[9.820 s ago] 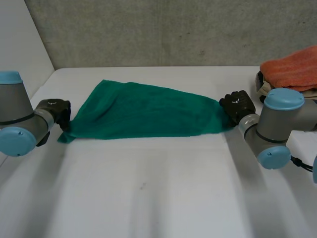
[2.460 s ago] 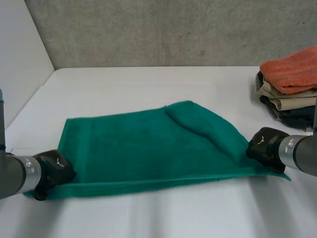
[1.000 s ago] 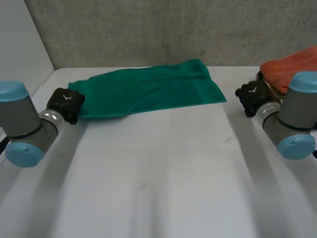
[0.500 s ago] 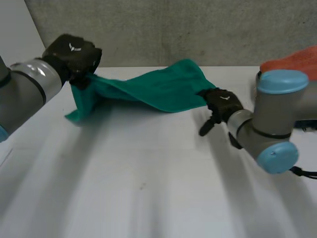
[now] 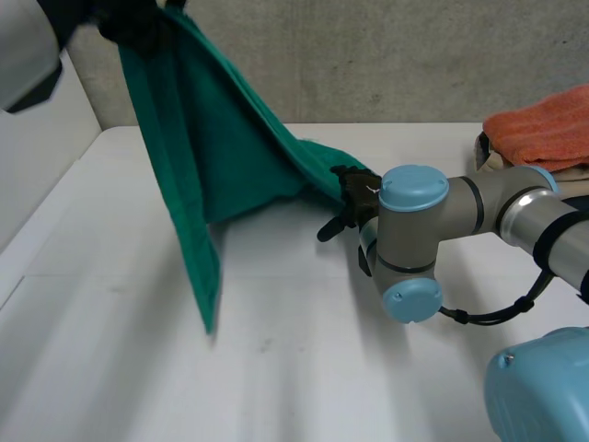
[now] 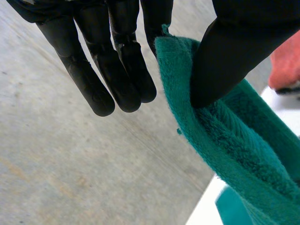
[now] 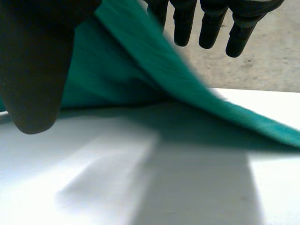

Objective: Fold the laundry.

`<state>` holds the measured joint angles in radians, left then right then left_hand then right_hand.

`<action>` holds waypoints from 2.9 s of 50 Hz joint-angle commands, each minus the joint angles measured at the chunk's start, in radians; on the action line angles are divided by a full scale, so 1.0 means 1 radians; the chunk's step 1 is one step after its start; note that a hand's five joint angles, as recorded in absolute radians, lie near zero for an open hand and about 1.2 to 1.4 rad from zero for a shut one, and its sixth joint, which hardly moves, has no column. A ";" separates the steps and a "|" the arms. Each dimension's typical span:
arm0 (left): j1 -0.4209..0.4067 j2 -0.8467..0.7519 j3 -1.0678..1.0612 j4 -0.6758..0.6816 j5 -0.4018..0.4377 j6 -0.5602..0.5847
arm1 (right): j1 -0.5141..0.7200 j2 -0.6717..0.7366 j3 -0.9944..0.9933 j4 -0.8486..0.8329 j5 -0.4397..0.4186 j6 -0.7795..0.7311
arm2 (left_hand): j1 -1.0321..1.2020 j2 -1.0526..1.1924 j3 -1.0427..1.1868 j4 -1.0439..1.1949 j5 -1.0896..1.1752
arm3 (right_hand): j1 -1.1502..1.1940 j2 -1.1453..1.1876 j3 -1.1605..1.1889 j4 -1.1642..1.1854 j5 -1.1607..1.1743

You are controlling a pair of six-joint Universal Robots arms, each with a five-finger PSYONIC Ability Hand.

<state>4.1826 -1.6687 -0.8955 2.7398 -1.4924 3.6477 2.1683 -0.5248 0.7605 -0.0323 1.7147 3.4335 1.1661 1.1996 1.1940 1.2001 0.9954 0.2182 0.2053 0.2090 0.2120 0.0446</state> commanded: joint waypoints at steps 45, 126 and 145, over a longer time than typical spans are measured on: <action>0.419 -0.446 0.123 -0.046 0.055 -0.034 | -0.377 -0.356 -0.079 0.294 -0.285 -1.022 | 0.230 0.197 0.202 0.196 0.226 | 1.178 1.191 1.187 1.184 1.177; 0.476 -0.250 -0.489 -0.060 0.147 0.372 | -0.467 -0.486 0.490 0.289 -0.281 -1.113 | 0.230 0.197 0.202 0.196 0.226 | 1.178 1.191 1.187 1.184 1.177; 0.358 -0.730 0.131 0.116 -0.097 0.193 | -0.320 0.023 -0.137 -0.029 -0.122 -0.971 | 0.230 0.197 0.202 0.196 0.226 | 1.178 1.191 1.187 1.184 1.177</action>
<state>4.5639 -2.2333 -0.9547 2.7806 -1.5295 3.8282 1.8148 -0.6671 0.8287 -0.0090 1.5421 2.4851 1.1661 1.2003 1.1949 1.2035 0.9954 1.1455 1.1827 1.1917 1.1988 1.0232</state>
